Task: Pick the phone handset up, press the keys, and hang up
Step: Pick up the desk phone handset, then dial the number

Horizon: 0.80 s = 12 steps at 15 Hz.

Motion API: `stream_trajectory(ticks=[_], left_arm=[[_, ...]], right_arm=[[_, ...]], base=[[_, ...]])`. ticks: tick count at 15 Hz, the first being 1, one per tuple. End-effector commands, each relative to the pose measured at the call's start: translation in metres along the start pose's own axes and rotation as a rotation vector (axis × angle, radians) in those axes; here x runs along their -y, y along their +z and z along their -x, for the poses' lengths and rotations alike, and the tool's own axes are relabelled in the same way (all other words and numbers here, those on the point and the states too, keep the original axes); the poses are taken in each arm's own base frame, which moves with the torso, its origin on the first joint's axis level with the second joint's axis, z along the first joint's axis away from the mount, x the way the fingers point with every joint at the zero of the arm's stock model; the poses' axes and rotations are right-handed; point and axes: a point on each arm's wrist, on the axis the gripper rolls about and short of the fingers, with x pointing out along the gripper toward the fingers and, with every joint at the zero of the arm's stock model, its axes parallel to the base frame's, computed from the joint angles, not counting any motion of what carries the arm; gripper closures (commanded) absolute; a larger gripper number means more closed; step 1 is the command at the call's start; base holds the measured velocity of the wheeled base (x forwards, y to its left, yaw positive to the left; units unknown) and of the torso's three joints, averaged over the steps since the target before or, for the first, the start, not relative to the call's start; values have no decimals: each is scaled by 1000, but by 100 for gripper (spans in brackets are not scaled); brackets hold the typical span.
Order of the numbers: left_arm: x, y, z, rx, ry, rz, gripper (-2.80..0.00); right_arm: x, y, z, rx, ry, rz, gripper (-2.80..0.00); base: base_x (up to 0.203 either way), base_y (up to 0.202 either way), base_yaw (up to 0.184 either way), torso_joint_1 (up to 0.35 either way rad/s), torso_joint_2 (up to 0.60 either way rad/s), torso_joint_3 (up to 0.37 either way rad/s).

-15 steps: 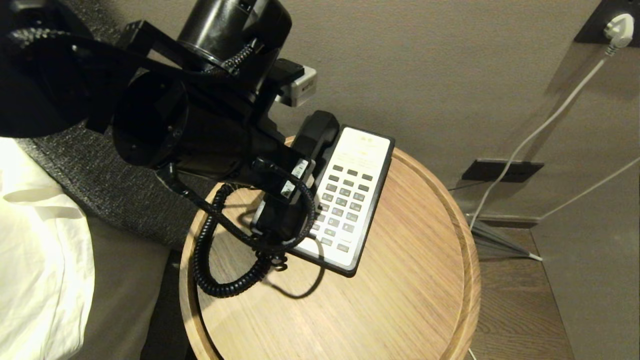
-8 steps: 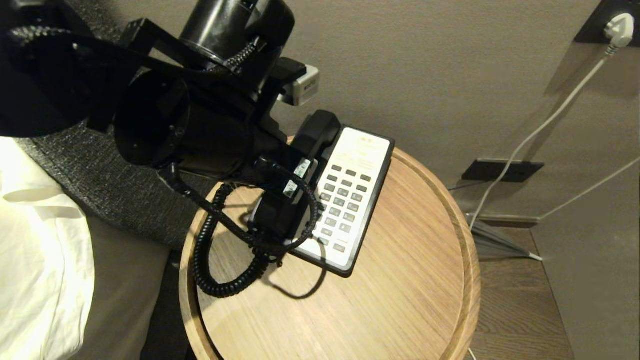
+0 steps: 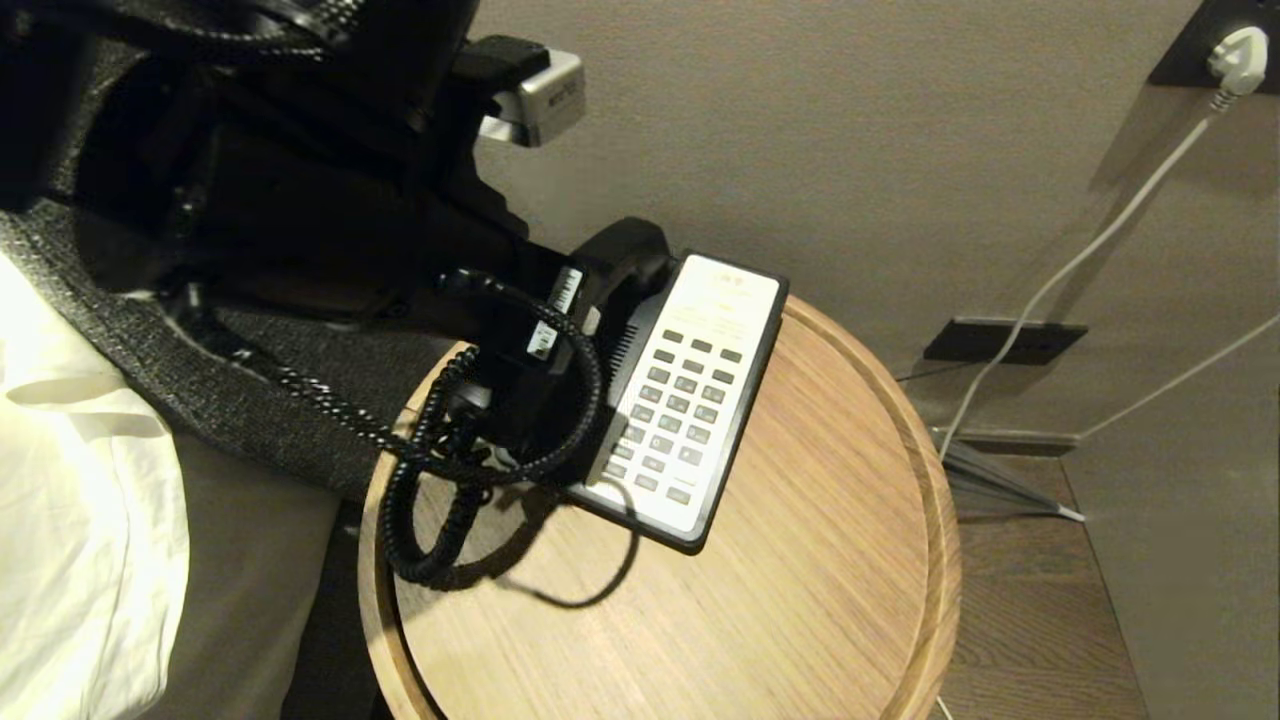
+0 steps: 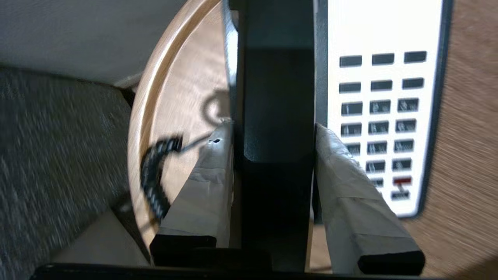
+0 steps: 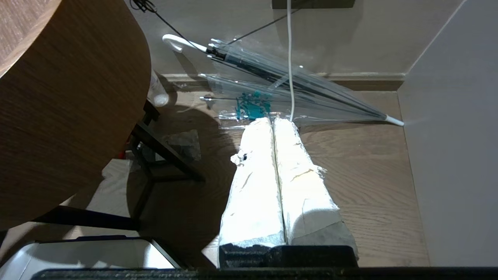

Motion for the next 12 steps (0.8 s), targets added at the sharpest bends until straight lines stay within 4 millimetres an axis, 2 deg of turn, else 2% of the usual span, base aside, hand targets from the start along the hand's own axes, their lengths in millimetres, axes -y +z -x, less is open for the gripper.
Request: stream_trajectory(ticks=[1, 7, 9, 12], left_arm=[[-14, -6, 33, 36, 4, 95, 0], [-38, -38, 82, 69, -13, 474, 0], [-43, -56, 96, 69, -12, 596, 0], [-53, -81, 121, 127, -35, 688, 0]], right_arm=[[0, 0, 0, -2, 0, 0, 0], [0, 0, 0, -2, 0, 0, 0], [0, 0, 0, -2, 0, 0, 0], [0, 0, 0, -2, 0, 0, 0]], base=[[0, 0, 0, 0, 0, 0], [0, 0, 0, 0, 0, 0], [0, 0, 0, 0, 0, 0], [0, 0, 0, 0, 0, 0]])
